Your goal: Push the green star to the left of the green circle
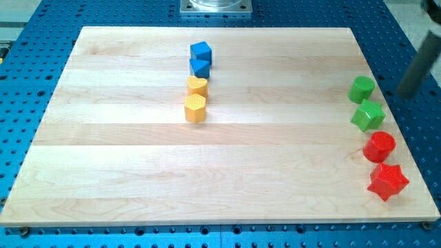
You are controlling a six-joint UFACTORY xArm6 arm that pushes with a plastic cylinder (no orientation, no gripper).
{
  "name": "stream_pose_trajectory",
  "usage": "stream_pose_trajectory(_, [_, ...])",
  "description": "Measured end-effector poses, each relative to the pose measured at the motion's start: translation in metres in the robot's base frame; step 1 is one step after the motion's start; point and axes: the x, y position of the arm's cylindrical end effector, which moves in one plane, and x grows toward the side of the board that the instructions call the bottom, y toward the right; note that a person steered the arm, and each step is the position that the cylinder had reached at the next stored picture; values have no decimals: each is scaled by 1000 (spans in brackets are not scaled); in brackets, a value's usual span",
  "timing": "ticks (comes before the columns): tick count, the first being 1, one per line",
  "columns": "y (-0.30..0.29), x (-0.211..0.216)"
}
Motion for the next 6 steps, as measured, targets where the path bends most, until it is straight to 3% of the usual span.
stream_pose_trajectory(1, [-3,39])
stream_pose_trajectory(3, [-95,52])
stream_pose_trajectory(4, [-96,15])
stream_pose_trajectory(5, [-105,20])
stream_pose_trajectory(6, [-58,33])
